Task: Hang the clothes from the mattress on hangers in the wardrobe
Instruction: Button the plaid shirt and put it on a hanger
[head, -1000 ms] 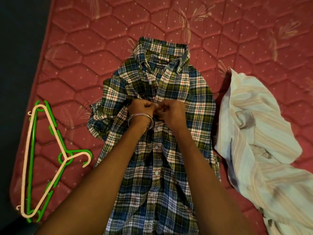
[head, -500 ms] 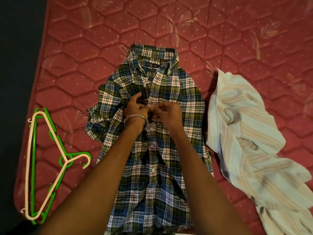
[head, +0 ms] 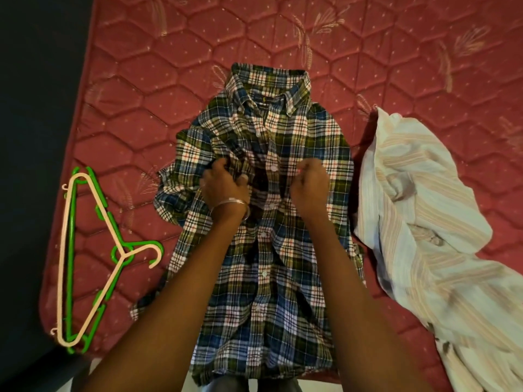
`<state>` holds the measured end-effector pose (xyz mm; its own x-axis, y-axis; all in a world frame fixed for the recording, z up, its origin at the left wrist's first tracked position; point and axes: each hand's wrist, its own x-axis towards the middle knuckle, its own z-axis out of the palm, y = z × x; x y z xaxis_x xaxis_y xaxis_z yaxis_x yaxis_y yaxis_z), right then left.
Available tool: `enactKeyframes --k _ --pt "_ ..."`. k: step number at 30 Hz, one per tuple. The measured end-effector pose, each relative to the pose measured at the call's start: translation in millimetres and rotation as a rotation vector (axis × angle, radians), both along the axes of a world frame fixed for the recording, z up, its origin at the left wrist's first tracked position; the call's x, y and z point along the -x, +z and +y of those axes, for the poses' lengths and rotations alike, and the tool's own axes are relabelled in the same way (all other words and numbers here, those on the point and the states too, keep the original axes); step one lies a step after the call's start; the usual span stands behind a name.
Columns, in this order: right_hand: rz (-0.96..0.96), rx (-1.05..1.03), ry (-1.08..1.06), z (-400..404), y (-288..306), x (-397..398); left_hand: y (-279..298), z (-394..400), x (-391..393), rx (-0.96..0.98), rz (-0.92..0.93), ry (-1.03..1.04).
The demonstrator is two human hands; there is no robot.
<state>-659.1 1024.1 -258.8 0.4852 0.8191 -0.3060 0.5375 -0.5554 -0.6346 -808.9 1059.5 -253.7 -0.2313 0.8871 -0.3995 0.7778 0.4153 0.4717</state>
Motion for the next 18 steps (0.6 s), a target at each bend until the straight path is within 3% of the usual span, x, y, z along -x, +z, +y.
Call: enactKeyframes --k 2,4,7,9,13,16,18 --pt "-0.242 -0.001 -0.276 -34 -1 -6 -2 -22 26 -0.07 0.259 0.053" --pt "-0.277 0.111 -0.416 -81 -5 -6 -5 -55 52 -0.048 0.307 0.134" --pt "-0.208 0.455 -0.348 -137 -13 9 -14 -99 69 0.079 0.148 0.099" --pt "-0.19 0.453 -0.262 -149 -21 9 -20 -111 68 0.133 0.159 0.049" --pt "0.075 0.091 -0.38 -135 -12 -12 -23 -105 69 0.106 0.145 0.07" --pt "0.444 -0.111 -0.458 -150 -1 -25 -11 -116 83 0.04 -0.192 -0.01" --pt "0.594 -0.035 -0.49 -174 -4 -33 -3 -133 108 0.111 -0.272 -0.133"
